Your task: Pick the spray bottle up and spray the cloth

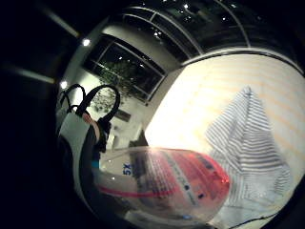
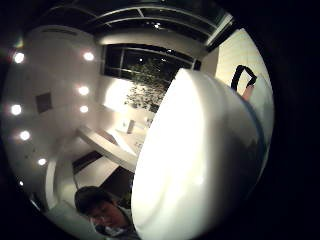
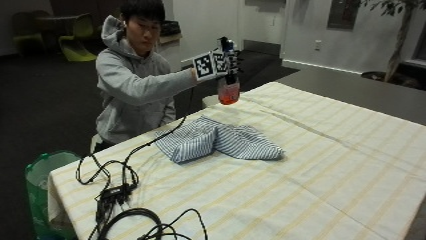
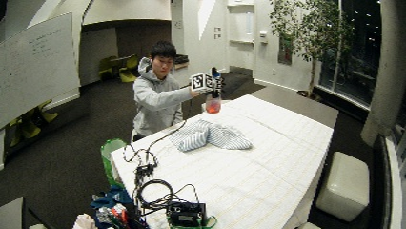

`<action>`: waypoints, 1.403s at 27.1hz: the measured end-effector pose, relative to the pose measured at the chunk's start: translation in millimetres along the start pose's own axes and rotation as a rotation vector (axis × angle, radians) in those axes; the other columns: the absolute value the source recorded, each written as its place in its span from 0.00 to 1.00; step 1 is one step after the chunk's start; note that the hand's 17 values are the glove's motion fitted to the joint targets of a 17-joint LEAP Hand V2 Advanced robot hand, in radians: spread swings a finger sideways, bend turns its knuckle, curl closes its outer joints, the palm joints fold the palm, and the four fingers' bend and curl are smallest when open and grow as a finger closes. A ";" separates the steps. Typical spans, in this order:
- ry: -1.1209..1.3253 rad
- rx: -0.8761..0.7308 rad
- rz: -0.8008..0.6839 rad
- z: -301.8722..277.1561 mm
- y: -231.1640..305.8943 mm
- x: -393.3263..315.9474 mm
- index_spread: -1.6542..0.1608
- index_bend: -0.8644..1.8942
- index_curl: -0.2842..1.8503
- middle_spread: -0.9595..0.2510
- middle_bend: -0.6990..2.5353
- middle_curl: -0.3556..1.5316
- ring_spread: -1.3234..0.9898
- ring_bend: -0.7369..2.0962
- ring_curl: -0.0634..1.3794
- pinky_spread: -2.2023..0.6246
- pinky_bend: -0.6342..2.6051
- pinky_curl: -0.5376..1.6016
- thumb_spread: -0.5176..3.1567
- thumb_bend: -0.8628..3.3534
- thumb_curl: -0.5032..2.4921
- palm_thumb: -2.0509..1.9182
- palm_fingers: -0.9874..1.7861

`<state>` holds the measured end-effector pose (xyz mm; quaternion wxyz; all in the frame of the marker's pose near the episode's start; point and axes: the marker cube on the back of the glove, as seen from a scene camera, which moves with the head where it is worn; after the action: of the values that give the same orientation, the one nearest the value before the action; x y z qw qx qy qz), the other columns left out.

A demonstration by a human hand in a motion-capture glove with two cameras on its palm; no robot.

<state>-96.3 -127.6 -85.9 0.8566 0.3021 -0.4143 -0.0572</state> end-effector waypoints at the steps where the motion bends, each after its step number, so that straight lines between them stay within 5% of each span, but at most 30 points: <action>1: -0.045 0.006 -0.006 5.6 0.7 1.6 0.80 0.46 0.39 0.70 0.41 0.46 0.49 0.49 0.37 0.68 0.32 0.44 0.14 0.20 0.41 0.78 0.85; 22: -0.193 -0.121 0.039 130.5 21.9 84.5 0.80 0.44 0.39 0.71 0.40 0.46 0.49 0.48 0.36 0.68 0.32 0.44 0.15 0.20 0.41 0.78 0.85; 27: -0.124 -0.308 0.033 138.4 49.5 107.3 0.80 0.44 0.39 0.71 0.40 0.45 0.50 0.48 0.36 0.68 0.32 0.44 0.15 0.20 0.41 0.78 0.85; 38: -0.094 -0.361 0.012 152.9 44.4 115.4 0.80 0.43 0.39 0.72 0.39 0.45 0.50 0.46 0.35 0.68 0.32 0.44 0.16 0.19 0.41 0.77 0.83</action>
<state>-141.8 -203.7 89.6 0.8771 0.1378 -0.4385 -0.1394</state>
